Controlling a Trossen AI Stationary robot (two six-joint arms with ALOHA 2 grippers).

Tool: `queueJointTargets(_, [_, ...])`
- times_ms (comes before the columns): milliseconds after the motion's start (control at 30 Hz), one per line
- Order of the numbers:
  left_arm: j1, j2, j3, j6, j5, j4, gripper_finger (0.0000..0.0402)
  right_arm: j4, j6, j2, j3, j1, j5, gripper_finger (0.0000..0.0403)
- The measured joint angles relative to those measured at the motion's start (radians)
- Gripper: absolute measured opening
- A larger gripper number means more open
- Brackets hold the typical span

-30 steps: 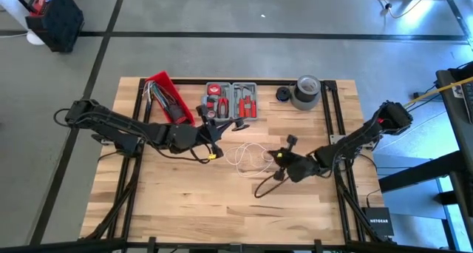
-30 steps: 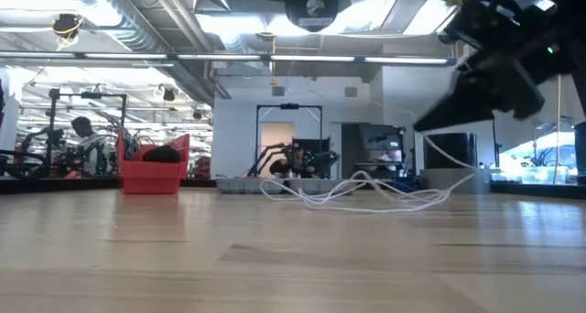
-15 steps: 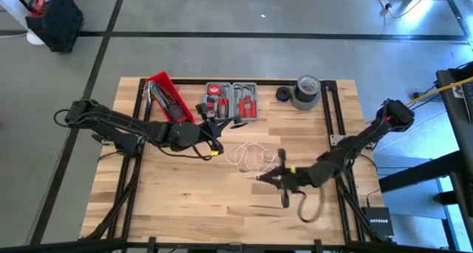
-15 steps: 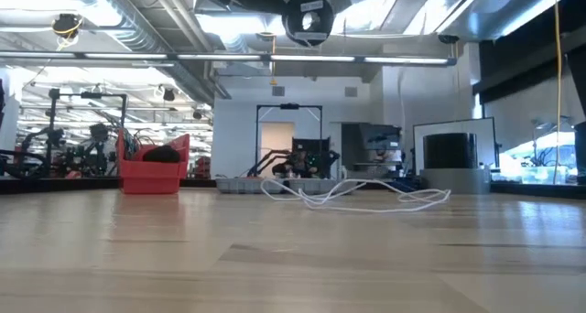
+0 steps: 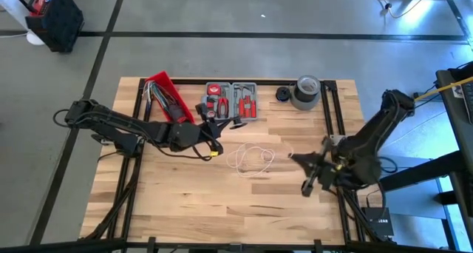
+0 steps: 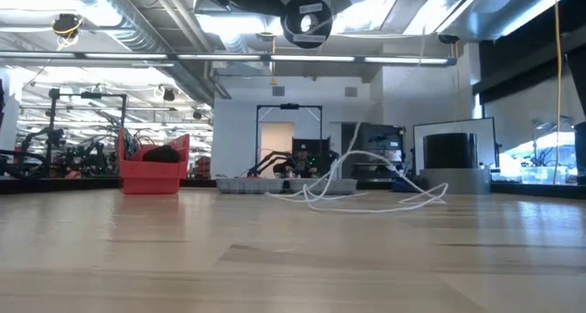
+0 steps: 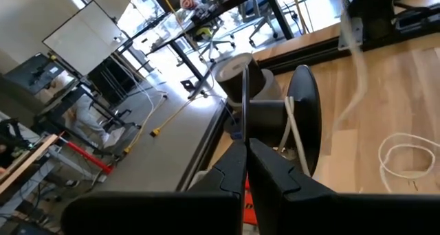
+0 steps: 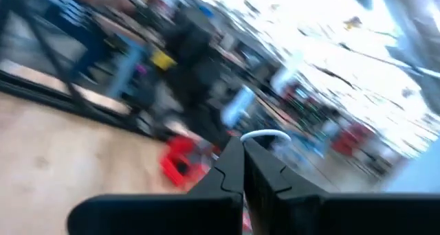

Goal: Coil cords
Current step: Uncoil the white wire from the spool

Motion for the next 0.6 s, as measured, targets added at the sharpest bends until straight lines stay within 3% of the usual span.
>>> queueJointTargets(100, [0.001, 0.0, 0.0, -0.001, 0.001, -0.02, 0.0005, -0.009, -0.016, -0.03, 0.0, 0.051, 0.15, 0.0003])
queueJointTargets(233, [0.017, 0.0, 0.0, -0.008, 0.001, -0.044, 0.0005, -0.008, -0.016, -0.055, 0.0, 0.106, 0.218, 0.0003])
queueJointTargets(367, [0.047, 0.0, 0.0, -0.056, -0.034, -0.11, 0.0005, 0.009, -0.016, -0.062, 0.0, 0.138, 0.208, 0.0003])
queueJointTargets(533, [0.099, 0.0, 0.0, -0.143, -0.071, -0.204, 0.0005, 0.05, -0.017, -0.062, 0.0, 0.14, 0.061, 0.0003])
queueJointTargets(600, [0.11, 0.0, 0.0, -0.17, -0.071, -0.248, 0.0005, 0.049, -0.046, -0.062, 0.0, 0.14, 0.093, 0.0003])
